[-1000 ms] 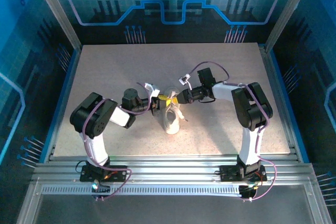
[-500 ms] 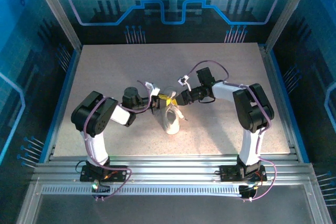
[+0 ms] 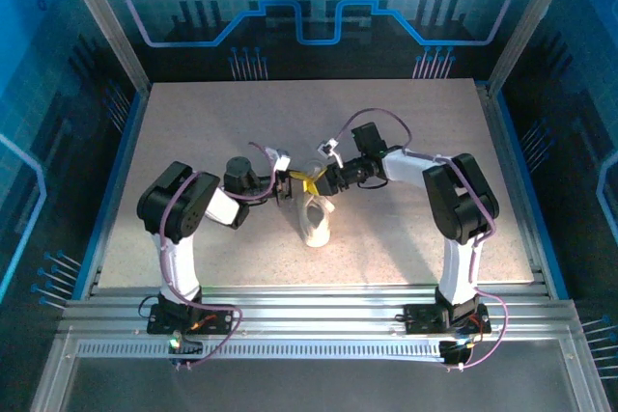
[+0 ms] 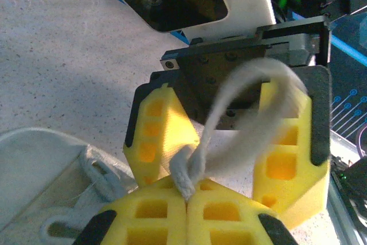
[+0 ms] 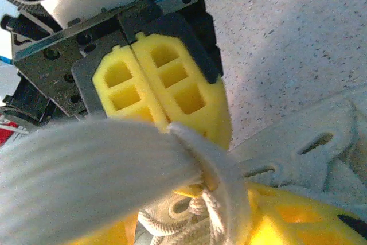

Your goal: Tie the shoes

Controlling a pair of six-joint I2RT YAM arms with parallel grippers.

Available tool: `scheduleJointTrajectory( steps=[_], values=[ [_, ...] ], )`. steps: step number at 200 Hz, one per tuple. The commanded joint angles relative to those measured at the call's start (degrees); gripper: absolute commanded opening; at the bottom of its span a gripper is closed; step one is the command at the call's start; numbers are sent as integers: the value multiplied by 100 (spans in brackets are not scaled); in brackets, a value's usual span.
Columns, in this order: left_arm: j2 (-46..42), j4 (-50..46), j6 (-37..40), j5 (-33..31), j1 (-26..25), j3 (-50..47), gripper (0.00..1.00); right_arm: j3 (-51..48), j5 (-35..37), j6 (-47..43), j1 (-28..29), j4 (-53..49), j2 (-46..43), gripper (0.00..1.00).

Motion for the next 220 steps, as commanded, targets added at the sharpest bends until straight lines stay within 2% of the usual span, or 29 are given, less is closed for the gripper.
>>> scheduleJointTrajectory(
  steps=[1, 25, 54, 69, 88, 106, 136, 177, 220],
  values=[
    [104, 370, -222, 274, 50, 159, 0, 133, 10, -63, 78, -96, 169, 42],
    [89, 405, -241, 283, 60, 142, 0, 16, 285, 130, 37, 152, 81, 21],
    [84, 436, -238, 275, 77, 76, 0, -425, 556, 415, -101, 694, -280, 15],
    [87, 449, -228, 267, 77, 53, 0, -626, 544, 546, -204, 888, -455, 18],
    [105, 458, -214, 253, 84, 31, 0, -815, 295, 770, -344, 1126, -637, 37],
    [103, 475, -216, 249, 78, 36, 0, -979, 62, 1073, -511, 1430, -768, 44],
    [87, 444, -180, 258, 78, 29, 0, -994, 54, 1149, -674, 1438, -833, 45],
    [-48, 167, 49, 240, 82, -6, 0, -479, 862, 1103, -620, 966, -401, 40],
    [-223, -268, 447, 215, 77, -8, 0, 190, 45, 936, -375, 801, 280, 41]
  ],
)
